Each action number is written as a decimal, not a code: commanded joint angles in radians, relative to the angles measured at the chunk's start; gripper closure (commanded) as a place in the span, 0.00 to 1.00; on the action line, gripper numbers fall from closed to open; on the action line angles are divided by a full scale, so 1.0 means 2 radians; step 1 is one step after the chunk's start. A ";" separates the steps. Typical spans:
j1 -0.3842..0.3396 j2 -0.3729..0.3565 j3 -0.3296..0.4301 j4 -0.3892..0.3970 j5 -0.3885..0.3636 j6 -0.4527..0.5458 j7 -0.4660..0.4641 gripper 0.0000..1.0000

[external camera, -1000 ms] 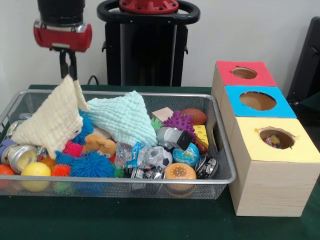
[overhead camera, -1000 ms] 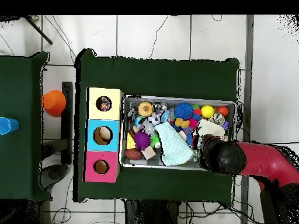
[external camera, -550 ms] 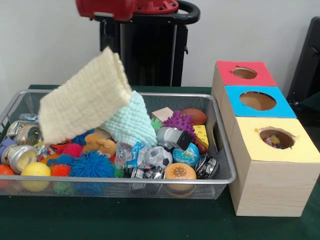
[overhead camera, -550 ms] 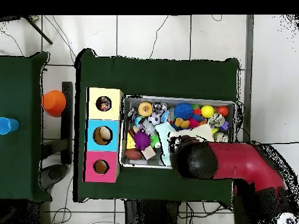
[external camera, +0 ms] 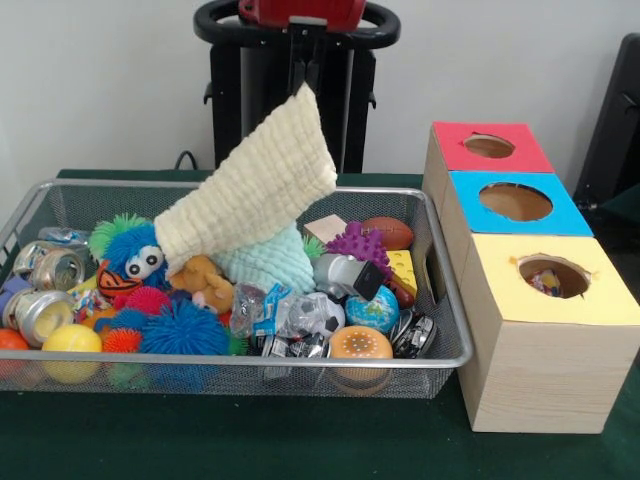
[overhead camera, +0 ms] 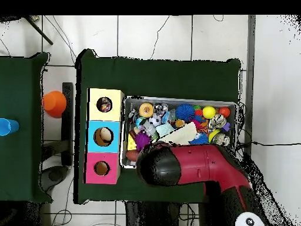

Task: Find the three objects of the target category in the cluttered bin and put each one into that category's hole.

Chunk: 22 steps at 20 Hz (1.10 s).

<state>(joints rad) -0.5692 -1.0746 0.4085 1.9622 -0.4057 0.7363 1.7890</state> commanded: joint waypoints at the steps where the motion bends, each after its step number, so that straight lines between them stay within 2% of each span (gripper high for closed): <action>1: -0.009 0.070 -0.036 -0.007 -0.002 -0.028 0.065 1.00; 5: -0.032 0.129 -0.033 -0.023 -0.020 -0.081 0.038 1.00; 9: -0.036 0.152 -0.044 -0.024 -0.041 -0.117 0.035 1.00; 12: -0.039 0.159 -0.045 -0.022 -0.043 -0.128 0.029 1.00; 13: -0.038 0.157 -0.048 -0.017 -0.048 -0.144 0.027 0.00; 22: -0.033 0.157 -0.054 -0.011 -0.050 -0.161 0.029 0.00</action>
<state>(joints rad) -0.6356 -0.7857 0.3203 1.9496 -0.4631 0.4606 1.7890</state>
